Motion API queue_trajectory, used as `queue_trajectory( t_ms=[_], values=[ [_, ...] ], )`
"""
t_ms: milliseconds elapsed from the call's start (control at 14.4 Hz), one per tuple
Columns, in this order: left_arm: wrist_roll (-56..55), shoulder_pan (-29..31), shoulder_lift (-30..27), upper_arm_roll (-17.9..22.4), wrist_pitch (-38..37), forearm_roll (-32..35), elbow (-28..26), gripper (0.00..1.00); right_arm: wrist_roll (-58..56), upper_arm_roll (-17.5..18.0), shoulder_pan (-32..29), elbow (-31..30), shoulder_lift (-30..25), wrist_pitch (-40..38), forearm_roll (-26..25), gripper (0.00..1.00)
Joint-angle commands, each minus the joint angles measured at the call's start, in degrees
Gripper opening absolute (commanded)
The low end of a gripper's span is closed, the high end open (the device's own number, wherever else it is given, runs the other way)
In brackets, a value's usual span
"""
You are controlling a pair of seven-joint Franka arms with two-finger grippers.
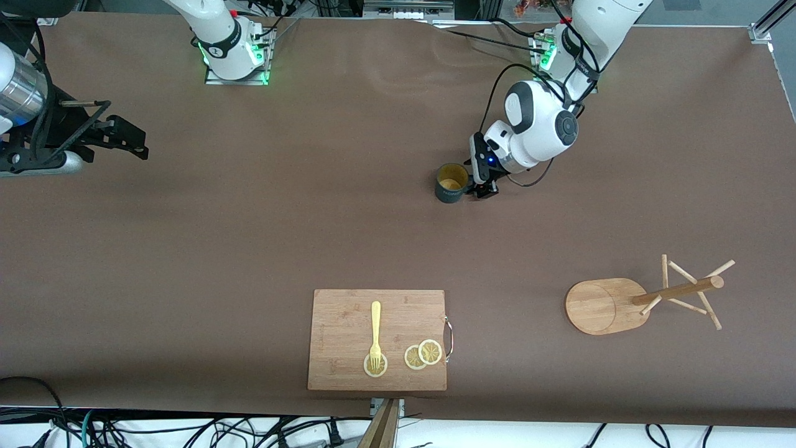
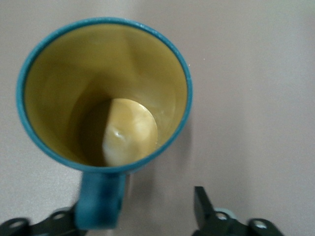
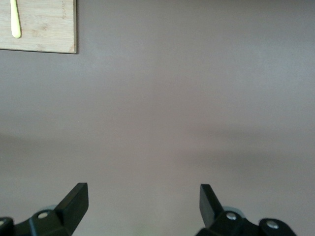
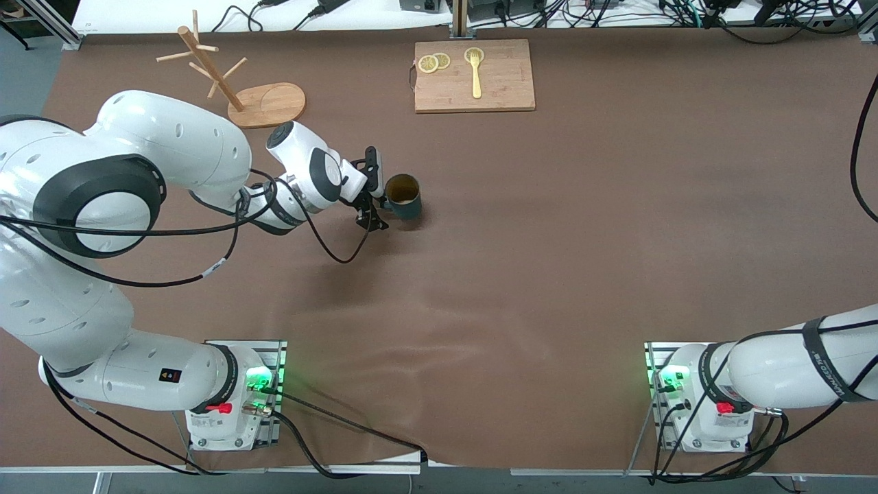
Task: Pass cup and hang on rack
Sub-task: 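Grasp the mug rim with the left gripper while the right gripper withdraws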
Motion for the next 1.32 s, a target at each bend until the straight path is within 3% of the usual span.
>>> queue_trajectory(
  t_ms=[0,139,209,278,417,557,904,1043,1252],
  values=[
    [1.93,-0.71,0.96,-0.05,0.82,-2.84,1.44,0.72,-0.77,0.60,-0.40,1.01,0.30,0.06,-0.32,1.00],
    [1.93,-0.71,0.96,-0.05,0.82,-2.76,1.71,0.62,-0.77,0.51,-0.40,1.01,0.30,0.24,-0.32,1.00],
    [1.93,-0.71,0.96,-0.05,0.82,-2.76,1.80,0.52,-0.77,0.51,-0.32,0.93,0.30,0.15,-0.32,1.00],
    [1.50,-0.62,0.96,-0.05,0.82,-2.84,1.80,0.30,-0.77,0.51,-0.32,1.01,0.30,0.15,-0.23,1.00],
    [1.49,-0.62,0.88,-0.05,0.82,-2.84,1.89,0.21,-0.77,0.51,-0.32,0.93,0.30,0.06,-0.14,1.00],
    [1.40,-0.53,0.88,0.04,0.73,-2.84,2.23,0.02,-0.77,0.51,-0.32,0.93,0.30,-0.02,-0.14,1.00],
    [0.00,0.70,0.35,0.47,-1.98,-3.11,4.69,0.00,-0.77,0.69,-0.23,0.93,0.30,0.15,-0.05,1.00],
    [-2.45,3.85,-1.05,1.09,-8.55,-3.02,6.45,0.00,-0.77,0.69,-0.23,0.93,0.30,0.15,-0.05,1.00],
    [-7.89,6.58,-4.04,5.47,-20.59,-2.85,8.91,0.00,-0.77,0.69,-0.32,0.93,0.30,0.15,-0.05,1.00]
  ],
)
